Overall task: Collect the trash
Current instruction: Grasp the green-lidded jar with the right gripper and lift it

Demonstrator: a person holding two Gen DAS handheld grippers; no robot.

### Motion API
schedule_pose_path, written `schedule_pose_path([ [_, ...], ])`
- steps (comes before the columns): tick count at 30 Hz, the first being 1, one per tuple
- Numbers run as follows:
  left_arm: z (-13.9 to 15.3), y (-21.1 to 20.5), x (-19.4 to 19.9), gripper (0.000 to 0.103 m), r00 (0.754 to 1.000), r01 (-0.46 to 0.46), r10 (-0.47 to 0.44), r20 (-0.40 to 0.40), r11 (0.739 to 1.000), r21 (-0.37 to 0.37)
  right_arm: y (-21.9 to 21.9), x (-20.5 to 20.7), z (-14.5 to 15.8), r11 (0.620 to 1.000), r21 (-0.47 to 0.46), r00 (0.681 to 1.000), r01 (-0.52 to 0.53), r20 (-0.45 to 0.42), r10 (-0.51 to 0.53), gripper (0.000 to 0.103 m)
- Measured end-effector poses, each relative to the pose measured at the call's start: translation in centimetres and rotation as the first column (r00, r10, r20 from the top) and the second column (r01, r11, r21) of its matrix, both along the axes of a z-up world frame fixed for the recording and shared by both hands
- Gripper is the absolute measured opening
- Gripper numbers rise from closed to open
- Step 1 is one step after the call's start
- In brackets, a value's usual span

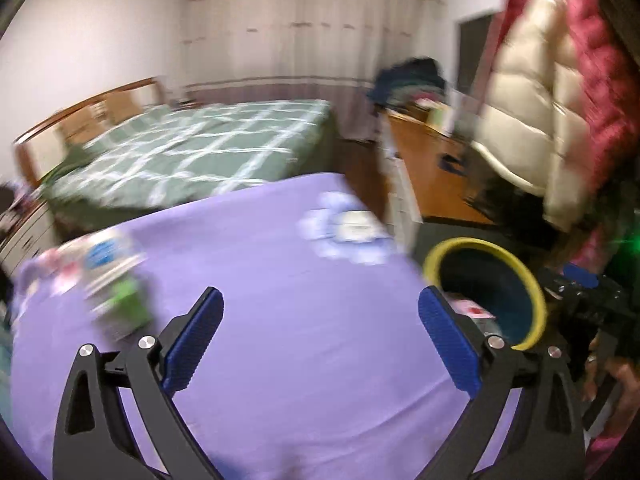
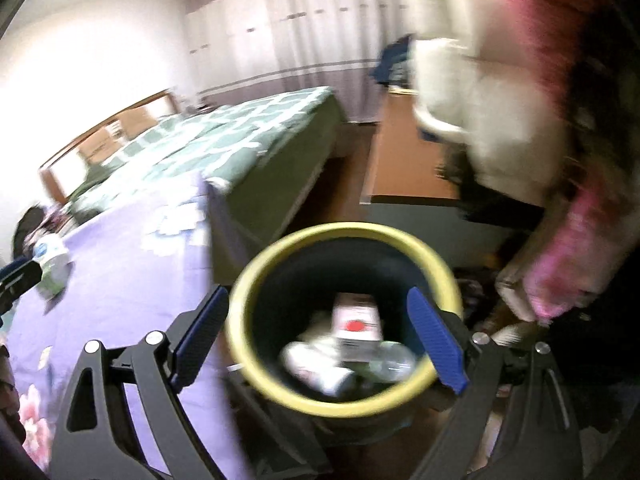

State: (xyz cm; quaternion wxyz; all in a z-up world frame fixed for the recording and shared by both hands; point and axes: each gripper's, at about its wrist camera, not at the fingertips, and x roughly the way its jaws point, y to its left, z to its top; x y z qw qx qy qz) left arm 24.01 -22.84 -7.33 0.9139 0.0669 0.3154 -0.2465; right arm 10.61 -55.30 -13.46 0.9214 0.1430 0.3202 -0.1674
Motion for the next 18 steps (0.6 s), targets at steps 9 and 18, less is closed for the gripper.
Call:
schedule_pose_path([
  [9, -0.9, 17.7, 1.4, 0.097, 0.94, -0.34, 0.34, 0.032, 0.94, -0.025, 11.3, 7.1, 2.0, 0.96, -0.047, 0.961, -0.276, 0.001, 0.277, 0.086],
  [18, -3.4, 26.3, 2.7, 0.097, 0.832, -0.55, 0.552, 0.059, 0.834, -0.043, 23.4, 12.8, 2.0, 0.833, -0.034, 0.833, -0.553, -0.009, 0.553, 0.086],
])
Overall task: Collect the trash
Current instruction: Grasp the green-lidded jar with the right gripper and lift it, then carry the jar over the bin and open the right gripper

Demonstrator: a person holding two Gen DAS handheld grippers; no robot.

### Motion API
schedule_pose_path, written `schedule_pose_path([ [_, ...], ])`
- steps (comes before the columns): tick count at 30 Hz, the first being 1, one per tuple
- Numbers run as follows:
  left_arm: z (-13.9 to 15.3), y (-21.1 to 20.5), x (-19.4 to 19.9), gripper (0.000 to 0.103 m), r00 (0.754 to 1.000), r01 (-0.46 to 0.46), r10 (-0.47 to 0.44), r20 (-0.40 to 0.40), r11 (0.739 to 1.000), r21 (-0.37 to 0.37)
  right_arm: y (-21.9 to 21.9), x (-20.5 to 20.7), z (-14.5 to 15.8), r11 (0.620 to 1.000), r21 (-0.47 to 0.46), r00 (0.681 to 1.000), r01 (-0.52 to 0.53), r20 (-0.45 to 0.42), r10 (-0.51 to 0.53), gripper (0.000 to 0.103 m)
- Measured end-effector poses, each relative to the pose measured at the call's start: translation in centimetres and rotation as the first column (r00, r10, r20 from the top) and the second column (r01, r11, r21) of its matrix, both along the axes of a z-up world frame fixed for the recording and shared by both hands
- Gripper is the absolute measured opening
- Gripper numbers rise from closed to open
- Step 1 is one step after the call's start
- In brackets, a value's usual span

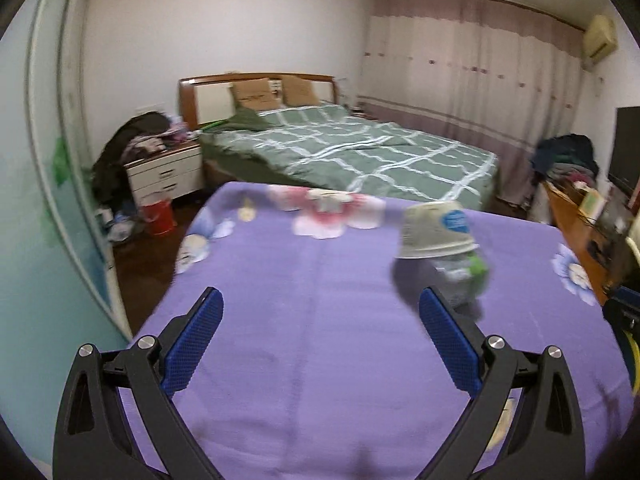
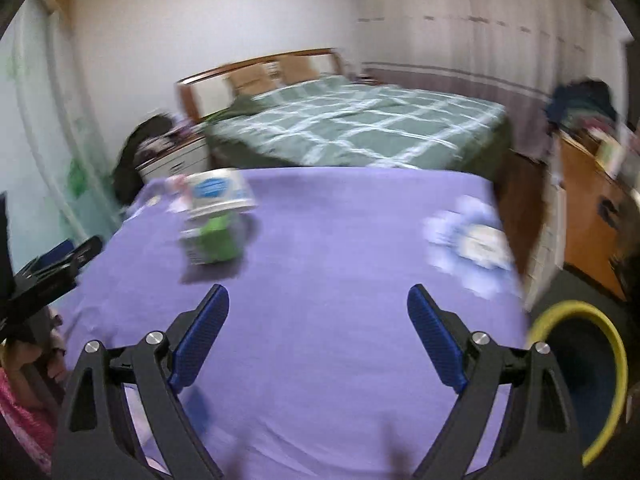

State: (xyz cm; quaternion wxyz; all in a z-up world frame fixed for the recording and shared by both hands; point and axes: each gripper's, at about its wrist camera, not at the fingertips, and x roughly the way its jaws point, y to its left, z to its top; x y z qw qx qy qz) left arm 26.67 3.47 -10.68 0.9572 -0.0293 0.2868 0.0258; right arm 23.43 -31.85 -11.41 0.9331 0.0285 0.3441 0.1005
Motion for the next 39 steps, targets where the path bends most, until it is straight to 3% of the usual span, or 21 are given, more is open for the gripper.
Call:
schedule_pose_path([
  [4, -0.6, 1.5, 0.2, 0.097, 0.998, -0.068, 0.068, -0.012, 0.998, -0.005, 5.8, 2.3, -1.0, 0.992, -0.004, 0.992, -0.125, 0.008, 0.125, 0.086],
  [9, -0.7, 2.6, 0.4, 0.097, 0.994, -0.11, 0.109, -0.024, 0.993, -0.052, 9.2, 5.7, -2.2, 0.984, 0.014, 0.983, -0.179, -0.035, 0.179, 0.086],
  [20, -0.7, 1.8, 0.1, 0.097, 0.995, -0.092, 0.09, -0.033, 0.994, -0.053, 12.9, 11.0, -3.9, 0.987, -0.037, 0.984, -0.156, -0.091, 0.152, 0.088],
  [24, -0.7, 1.6, 0.1, 0.097, 0.996, -0.09, 0.088, -0.029, 0.994, -0.055, 13.3, 12.1, -4.6, 0.988, -0.042, 0.984, -0.149, -0.108, 0.144, 0.088],
  [26, -0.7, 1.6, 0.1, 0.097, 0.996, -0.085, 0.083, -0.034, 0.994, -0.067, 13.2, 12.3, -4.9, 0.988, -0.043, 0.983, -0.148, -0.119, 0.142, 0.082],
  [27, -0.7, 1.6, 0.2, 0.097, 0.996, -0.081, 0.079, -0.037, 0.994, -0.072, 13.2, 12.5, -5.0, 0.987, -0.038, 0.981, -0.153, -0.13, 0.147, 0.069],
  [39, -0.6, 1.0, -0.1, 0.097, 0.998, -0.063, 0.061, -0.034, 0.996, -0.067, 10.9, 8.8, -5.0, 0.991, -0.023, 0.982, -0.13, -0.141, 0.126, 0.069],
])
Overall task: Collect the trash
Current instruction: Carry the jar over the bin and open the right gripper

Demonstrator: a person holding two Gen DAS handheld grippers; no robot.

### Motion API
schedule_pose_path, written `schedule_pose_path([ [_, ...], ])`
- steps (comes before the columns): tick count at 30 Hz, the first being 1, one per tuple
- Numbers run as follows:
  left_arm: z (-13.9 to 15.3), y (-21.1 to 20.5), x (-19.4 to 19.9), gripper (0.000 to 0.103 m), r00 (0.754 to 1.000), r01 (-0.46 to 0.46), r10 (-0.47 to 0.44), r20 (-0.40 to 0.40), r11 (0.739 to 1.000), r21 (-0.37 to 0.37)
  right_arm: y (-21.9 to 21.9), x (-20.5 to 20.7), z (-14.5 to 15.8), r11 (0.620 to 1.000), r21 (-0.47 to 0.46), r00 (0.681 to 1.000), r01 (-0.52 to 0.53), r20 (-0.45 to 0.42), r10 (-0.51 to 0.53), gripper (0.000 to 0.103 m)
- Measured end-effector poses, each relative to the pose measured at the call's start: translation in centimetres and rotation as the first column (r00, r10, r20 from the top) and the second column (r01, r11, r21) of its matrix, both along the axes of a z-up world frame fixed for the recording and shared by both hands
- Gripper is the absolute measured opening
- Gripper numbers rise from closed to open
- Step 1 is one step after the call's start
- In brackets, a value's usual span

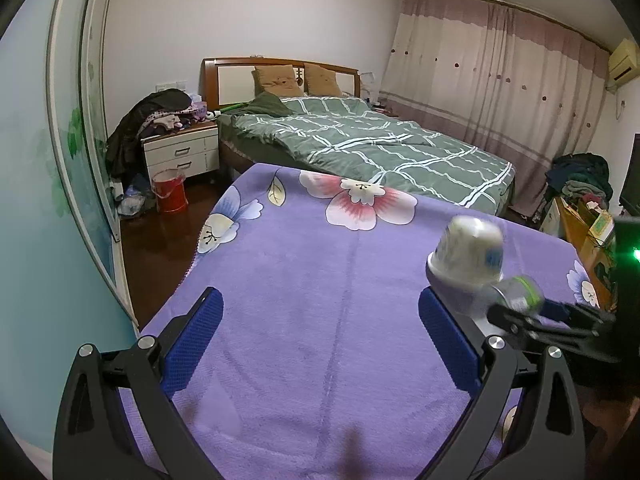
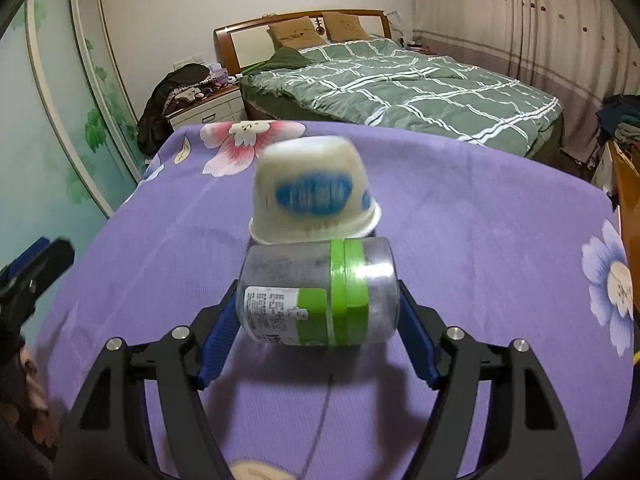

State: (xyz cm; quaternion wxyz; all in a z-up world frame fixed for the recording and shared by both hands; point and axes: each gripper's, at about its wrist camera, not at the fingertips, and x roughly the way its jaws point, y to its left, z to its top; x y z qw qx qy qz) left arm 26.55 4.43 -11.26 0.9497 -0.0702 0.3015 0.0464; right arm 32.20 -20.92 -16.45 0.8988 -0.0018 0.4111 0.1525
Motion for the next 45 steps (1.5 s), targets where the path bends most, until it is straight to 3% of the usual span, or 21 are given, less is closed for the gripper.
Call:
schedule_pose_path([
  [13, 0.0, -0.2, -0.3, 0.097, 1.0, 0.004, -0.004, -0.002, 1.0, 0.002, -5.4, -7.0, 0.5, 0.998, 0.02, 0.998, 0.058, -0.018, -0.057, 0.069],
  [19, -0.2, -0.5, -0.3, 0.097, 1.0, 0.018, -0.018, -0.007, 1.0, 0.008, -12.1, -10.1, 1.2, 0.972, 0.075, 0.974, 0.222, 0.017, -0.224, 0.069],
  [21, -0.3, -0.8, -0.2, 0.097, 1.0, 0.027, -0.027, -0.011, 1.0, 0.013, -14.9, -10.9, 1.7, 0.946, 0.091, 0.949, 0.311, 0.033, -0.315, 0.069],
  [25, -0.4, -1.3, -0.2, 0.097, 0.999, 0.044, -0.044, -0.015, 0.999, 0.025, -21.9, -12.4, 1.8, 0.84, 0.082, 0.839, 0.536, 0.059, -0.541, 0.069],
  [30, -0.6, -1.7, -0.1, 0.097, 0.998, 0.056, -0.056, -0.024, 0.998, 0.035, -28.1, -13.7, 0.9, 0.694, 0.076, 0.694, 0.716, 0.033, -0.719, 0.069],
  [37, -0.6, -2.0, 0.0, 0.097, 0.997, 0.075, -0.074, -0.033, 0.997, 0.023, -31.5, -14.4, 0.9, 0.542, 0.025, 0.54, 0.84, 0.062, -0.839, 0.073],
  [39, -0.7, -2.2, -0.1, 0.097, 0.996, 0.084, -0.083, -0.034, 0.996, 0.025, -31.8, -14.9, 1.2, 0.507, 0.027, 0.503, 0.862, 0.089, -0.86, 0.086],
  [42, -0.8, -2.6, -0.1, 0.097, 0.994, 0.102, -0.101, -0.036, 0.994, 0.027, -31.8, -15.2, 1.5, 0.489, 0.029, 0.482, 0.872, 0.131, -0.866, 0.088],
  [45, -1.0, -3.1, 0.1, 0.097, 0.989, 0.14, -0.14, -0.055, 0.99, -0.009, -31.5, -15.5, 1.9, 0.497, 0.037, 0.486, 0.867, 0.162, -0.859, 0.089],
])
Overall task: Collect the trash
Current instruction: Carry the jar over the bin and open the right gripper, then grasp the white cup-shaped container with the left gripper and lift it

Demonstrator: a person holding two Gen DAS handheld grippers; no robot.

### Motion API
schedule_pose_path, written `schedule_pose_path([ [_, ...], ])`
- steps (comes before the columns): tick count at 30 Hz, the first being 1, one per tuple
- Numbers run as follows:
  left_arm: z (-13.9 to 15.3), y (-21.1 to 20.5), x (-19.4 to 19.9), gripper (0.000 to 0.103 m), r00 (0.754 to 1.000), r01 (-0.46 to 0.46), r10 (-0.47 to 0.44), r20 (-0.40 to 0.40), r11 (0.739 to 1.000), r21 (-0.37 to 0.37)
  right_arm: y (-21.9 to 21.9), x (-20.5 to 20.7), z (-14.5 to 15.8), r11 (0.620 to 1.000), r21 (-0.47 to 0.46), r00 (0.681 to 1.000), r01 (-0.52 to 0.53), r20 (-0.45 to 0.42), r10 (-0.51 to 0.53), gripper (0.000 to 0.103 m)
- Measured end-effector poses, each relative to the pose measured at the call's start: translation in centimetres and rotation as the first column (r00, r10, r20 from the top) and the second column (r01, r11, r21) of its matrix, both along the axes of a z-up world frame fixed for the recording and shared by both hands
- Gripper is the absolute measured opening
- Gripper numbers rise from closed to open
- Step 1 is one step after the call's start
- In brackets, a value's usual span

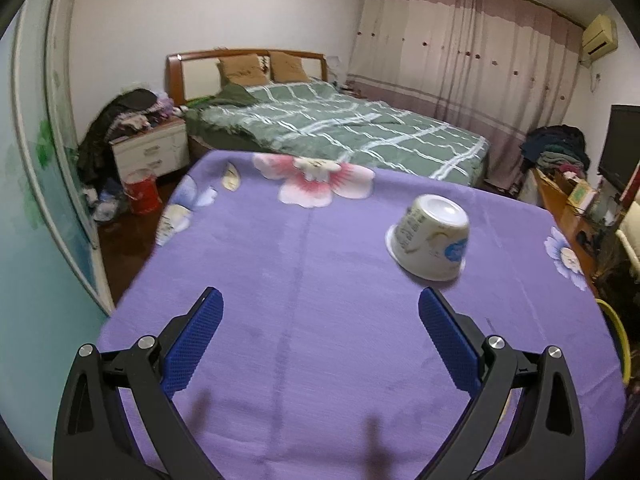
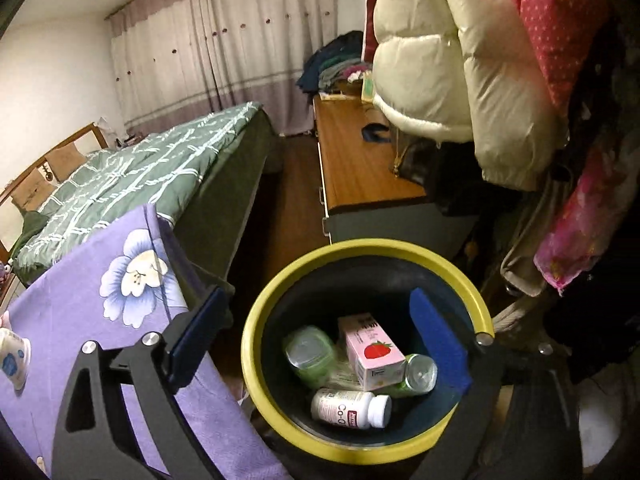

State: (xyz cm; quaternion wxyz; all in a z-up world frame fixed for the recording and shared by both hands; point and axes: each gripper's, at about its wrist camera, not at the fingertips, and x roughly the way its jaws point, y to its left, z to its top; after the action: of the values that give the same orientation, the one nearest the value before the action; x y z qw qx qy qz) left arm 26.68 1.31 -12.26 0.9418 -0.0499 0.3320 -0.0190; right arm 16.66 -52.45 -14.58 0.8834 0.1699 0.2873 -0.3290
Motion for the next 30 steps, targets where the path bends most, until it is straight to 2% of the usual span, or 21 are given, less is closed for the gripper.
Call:
schedule_pose_path([
  [4, 0.0, -1.7, 0.4, 0.097, 0.995, 0.072, -0.074, -0.06, 0.997, -0.033, 0.5, 0.0, 0.3, 1.0, -0.023, 1.0, -0.014, 0.004, 0.014, 0.09],
  [8, 1.2, -4.6, 0.7, 0.097, 0.984, 0.151, -0.147, -0.101, 0.988, 0.035, 0.8, 0.1, 0.6, 0.999, -0.029, 1.0, -0.029, 0.007, 0.029, 0.09],
  [11, 1.6, -6.4, 2.6, 0.097, 0.971, 0.195, -0.192, -0.141, 0.981, 0.01, 0.9, 0.2, 0.5, 0.999, -0.022, 0.999, -0.039, 0.004, 0.039, 0.091],
  [15, 1.0, -8.7, 5.5, 0.097, 0.962, 0.229, -0.226, -0.152, 0.974, 0.0, 0.7, 0.2, 0.4, 0.999, -0.009, 0.999, -0.043, 0.006, 0.043, 0.091],
  [23, -1.6, -11.0, 12.2, 0.094, 0.964, 0.179, -0.172, -0.204, 0.984, 0.017, 0.4, 0.2, 0.2, 0.999, 0.015, 0.999, -0.048, 0.006, 0.047, 0.091],
  [28, -2.4, -11.5, 14.1, 0.093, 0.966, 0.172, -0.163, -0.199, 0.985, 0.028, 0.3, 0.3, 0.1, 0.998, 0.026, 0.998, -0.056, 0.007, 0.056, 0.091],
  [30, -2.7, -11.8, 14.6, 0.089, 0.965, 0.173, -0.163, -0.205, 0.985, 0.029, 0.3, 0.4, 0.1, 0.998, 0.026, 0.998, -0.063, 0.001, 0.063, 0.091],
])
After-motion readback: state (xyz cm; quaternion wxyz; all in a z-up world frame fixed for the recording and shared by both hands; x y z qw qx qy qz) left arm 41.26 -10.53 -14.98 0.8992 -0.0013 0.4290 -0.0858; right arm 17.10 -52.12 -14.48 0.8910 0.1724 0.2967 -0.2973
